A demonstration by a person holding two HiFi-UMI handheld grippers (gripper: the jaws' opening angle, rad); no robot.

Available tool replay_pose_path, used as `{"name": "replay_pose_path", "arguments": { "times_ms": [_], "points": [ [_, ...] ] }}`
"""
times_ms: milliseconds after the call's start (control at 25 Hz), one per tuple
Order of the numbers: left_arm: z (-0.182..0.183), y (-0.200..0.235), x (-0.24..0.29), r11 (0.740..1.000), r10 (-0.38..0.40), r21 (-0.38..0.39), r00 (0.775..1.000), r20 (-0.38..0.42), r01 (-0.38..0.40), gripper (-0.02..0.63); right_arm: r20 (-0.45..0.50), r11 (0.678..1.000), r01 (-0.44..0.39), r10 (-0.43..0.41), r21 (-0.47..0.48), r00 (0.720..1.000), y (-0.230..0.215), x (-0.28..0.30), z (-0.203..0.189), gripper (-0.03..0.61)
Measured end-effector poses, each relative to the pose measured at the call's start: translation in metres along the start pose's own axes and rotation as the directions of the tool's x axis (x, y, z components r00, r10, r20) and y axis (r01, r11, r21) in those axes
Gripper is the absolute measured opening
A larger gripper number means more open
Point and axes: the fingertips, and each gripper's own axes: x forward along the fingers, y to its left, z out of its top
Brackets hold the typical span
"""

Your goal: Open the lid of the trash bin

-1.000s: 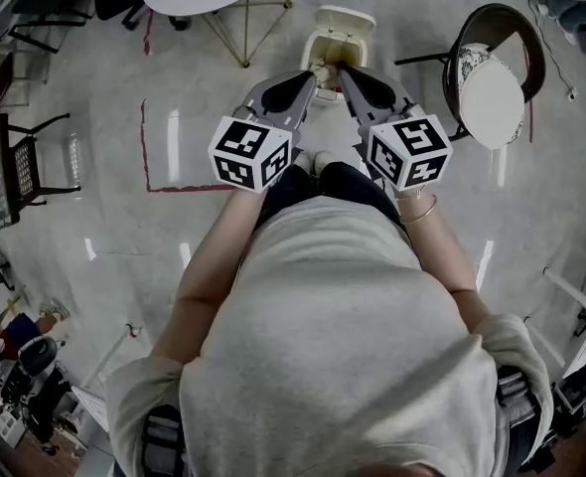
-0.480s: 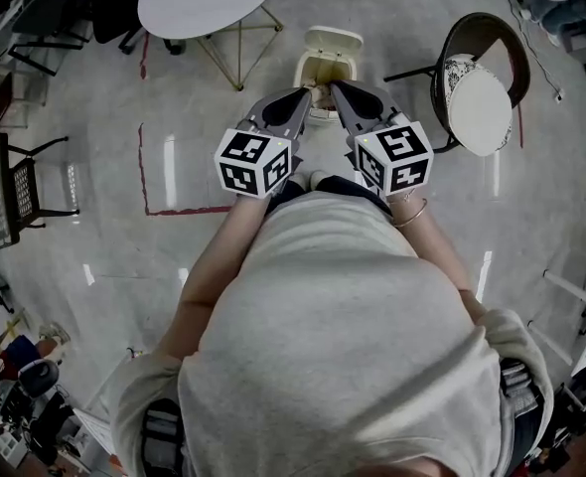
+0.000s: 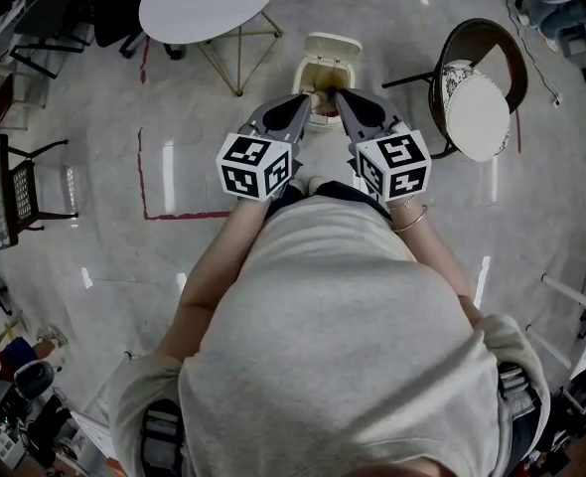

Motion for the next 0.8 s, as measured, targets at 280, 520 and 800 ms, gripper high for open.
{"name": "replay_pose_path", "arguments": {
  "times_ms": [280,520,800],
  "points": [
    [-0.0014,0.0016,0.0022,0.999,0.034,0.022,0.999,-0.010,-0.034,0.008,-0.004,1.000,0.006,-0.006,-0.010,1.000,-0.0014,-0.0023,-0.0031,0.006],
    [-0.0024,-0.0008,0.0010,0.998,0.048,0.031,0.999,-0.026,-0.047,0.008,-0.012,1.000,0.001,-0.001,-0.021,1.000,0.0009,-0.0041,-0.0026,0.006],
    [-0.0078,-0.0043,0.0004,0.999,0.045,0.032,0.999,-0.026,-0.044,0.008,-0.019,1.000,-0.001,0.000,-0.019,1.000,0.0021,-0.0062,-0.0091,0.006]
  ]
}}
